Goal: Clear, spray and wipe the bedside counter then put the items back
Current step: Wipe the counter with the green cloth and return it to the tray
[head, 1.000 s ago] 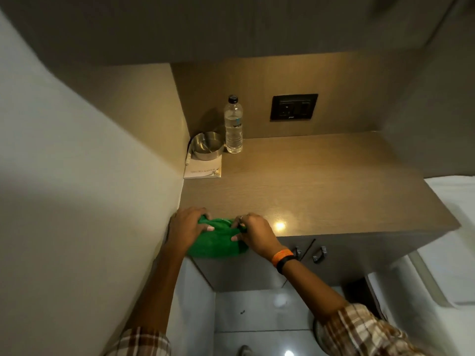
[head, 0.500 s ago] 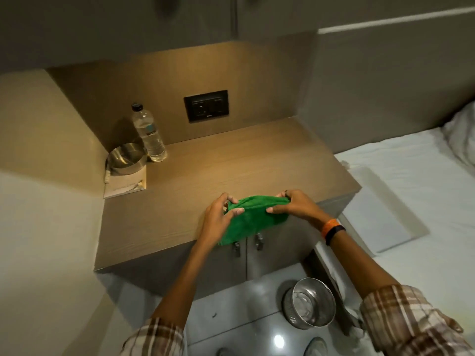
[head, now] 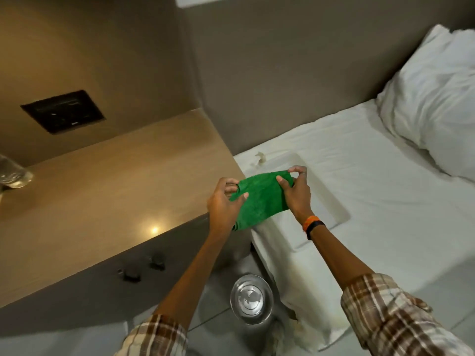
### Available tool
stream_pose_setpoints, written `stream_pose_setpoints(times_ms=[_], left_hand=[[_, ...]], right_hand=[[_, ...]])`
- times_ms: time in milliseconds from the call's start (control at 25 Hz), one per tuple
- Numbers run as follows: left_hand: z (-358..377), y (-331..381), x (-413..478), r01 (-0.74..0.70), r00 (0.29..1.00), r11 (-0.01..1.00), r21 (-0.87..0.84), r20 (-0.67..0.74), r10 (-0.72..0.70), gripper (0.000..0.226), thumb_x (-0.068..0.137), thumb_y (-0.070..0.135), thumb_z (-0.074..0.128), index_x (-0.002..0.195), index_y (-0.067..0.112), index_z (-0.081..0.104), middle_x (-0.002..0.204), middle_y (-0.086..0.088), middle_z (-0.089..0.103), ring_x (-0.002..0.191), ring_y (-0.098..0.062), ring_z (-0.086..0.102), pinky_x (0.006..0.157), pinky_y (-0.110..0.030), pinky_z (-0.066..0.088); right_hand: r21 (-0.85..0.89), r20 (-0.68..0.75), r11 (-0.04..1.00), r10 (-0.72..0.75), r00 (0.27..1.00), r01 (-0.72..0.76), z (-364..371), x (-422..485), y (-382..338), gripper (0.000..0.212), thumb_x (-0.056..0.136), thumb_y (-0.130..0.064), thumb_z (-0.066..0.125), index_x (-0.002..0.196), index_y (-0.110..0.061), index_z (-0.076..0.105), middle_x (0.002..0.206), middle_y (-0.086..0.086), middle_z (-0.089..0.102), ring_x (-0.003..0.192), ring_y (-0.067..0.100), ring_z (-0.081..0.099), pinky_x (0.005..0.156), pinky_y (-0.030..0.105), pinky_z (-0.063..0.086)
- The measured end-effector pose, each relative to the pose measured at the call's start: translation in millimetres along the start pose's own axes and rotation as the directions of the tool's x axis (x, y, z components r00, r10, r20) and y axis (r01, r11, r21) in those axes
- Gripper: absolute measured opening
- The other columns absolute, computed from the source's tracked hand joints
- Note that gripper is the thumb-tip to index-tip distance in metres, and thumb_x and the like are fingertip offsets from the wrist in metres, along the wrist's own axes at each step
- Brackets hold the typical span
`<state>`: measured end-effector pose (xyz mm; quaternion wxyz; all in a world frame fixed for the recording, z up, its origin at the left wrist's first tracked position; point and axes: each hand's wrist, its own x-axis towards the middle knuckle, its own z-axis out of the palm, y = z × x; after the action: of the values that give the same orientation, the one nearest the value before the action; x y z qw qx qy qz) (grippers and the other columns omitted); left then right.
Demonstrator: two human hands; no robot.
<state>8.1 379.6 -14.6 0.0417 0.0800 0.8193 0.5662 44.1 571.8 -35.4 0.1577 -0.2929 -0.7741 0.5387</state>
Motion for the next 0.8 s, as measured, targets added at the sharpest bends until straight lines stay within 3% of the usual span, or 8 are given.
stream_pose_setpoints(times_ms=[120,200,320,480,640,720,800], left_hand=[[69.7,0.8,-2.9,-0.151,0.986,0.982,0.114,0.092,0.141,0.023,0.082,0.009,0.076,0.097,0.022,0.065,0.100,0.005,0.066,0.093,-0.008,0.059,0.083,-0.008,0.043],[113.8,-13.5,-0.1,-0.138,0.977,0.968,0.210,0.189,0.098,0.022,0.085,0.009,0.074,0.100,0.023,0.066,0.105,0.004,0.062,0.094,-0.004,0.055,0.082,0.001,0.037],[174.0,-58.5,9.4,-0.027,0.968,0.969,0.246,0.250,-0.037,0.023,0.086,0.008,0.074,0.103,0.019,0.064,0.108,0.001,0.058,0.095,-0.006,0.053,0.080,-0.006,0.038],[242.5,-126.3,20.1,0.035,0.949,0.951,0.308,0.289,-0.128,0.023,0.088,0.007,0.072,0.102,0.019,0.057,0.107,0.004,0.049,0.093,-0.013,0.055,0.070,-0.008,0.044],[298.8,-178.0,28.6,-0.049,0.923,0.901,0.430,0.364,-0.123,0.025,0.090,0.005,0.069,0.107,0.015,0.053,0.114,-0.004,0.047,0.099,-0.023,0.058,0.083,-0.036,0.056],[309.9,-191.0,31.7,-0.155,0.902,0.800,0.580,0.413,-0.124,0.033,0.092,0.011,0.067,0.120,0.013,0.051,0.127,-0.011,0.044,0.113,-0.030,0.051,0.089,-0.041,0.054],[311.4,-197.4,33.1,-0.236,0.885,0.703,0.671,0.447,-0.129,0.047,0.094,0.022,0.065,0.135,0.013,0.044,0.140,-0.014,0.039,0.126,-0.032,0.042,0.098,-0.042,0.048]], right_hand=[[-0.131,0.006,0.991,0.020,1.000,-0.019,-31.7,35.6,34.1,0.029,0.096,-0.029,0.062,0.115,-0.019,0.043,0.075,0.008,0.062,0.066,0.033,0.063,0.064,0.042,0.049],[-0.238,0.066,0.971,0.037,0.997,-0.020,-47.6,56.8,67.4,0.023,0.097,-0.029,0.061,0.111,-0.022,0.044,0.063,0.010,0.057,0.059,0.032,0.059,0.059,0.040,0.046],[-0.324,0.110,0.941,0.134,0.985,-0.091,-61.7,87.6,129.0,0.017,0.098,-0.024,0.059,0.106,-0.025,0.044,0.057,0.004,0.051,0.060,0.031,0.057,0.060,0.040,0.045],[-0.364,0.104,0.915,0.226,0.969,-0.174,-66.8,116.7,209.7,0.014,0.099,-0.017,0.056,0.110,-0.020,0.048,0.088,0.014,0.067,0.085,0.035,0.065,0.077,0.046,0.053],[-0.521,0.134,0.847,0.204,0.970,-0.106,-64.4,132.0,279.5,0.019,0.101,-0.021,0.055,0.118,-0.016,0.050,0.115,0.015,0.055,0.098,0.037,0.062,0.087,0.048,0.055],[-0.661,0.168,0.750,0.188,0.968,-0.031,-63.4,131.7,298.0,0.039,0.099,-0.032,0.058,0.133,-0.015,0.048,0.128,0.015,0.042,0.110,0.037,0.057,0.091,0.050,0.055],[-0.812,0.197,0.577,0.133,0.971,0.086,-59.9,126.9,309.0,0.060,0.095,-0.046,0.059,0.144,-0.016,0.043,0.144,0.016,0.035,0.129,0.038,0.044,0.101,0.052,0.048]])
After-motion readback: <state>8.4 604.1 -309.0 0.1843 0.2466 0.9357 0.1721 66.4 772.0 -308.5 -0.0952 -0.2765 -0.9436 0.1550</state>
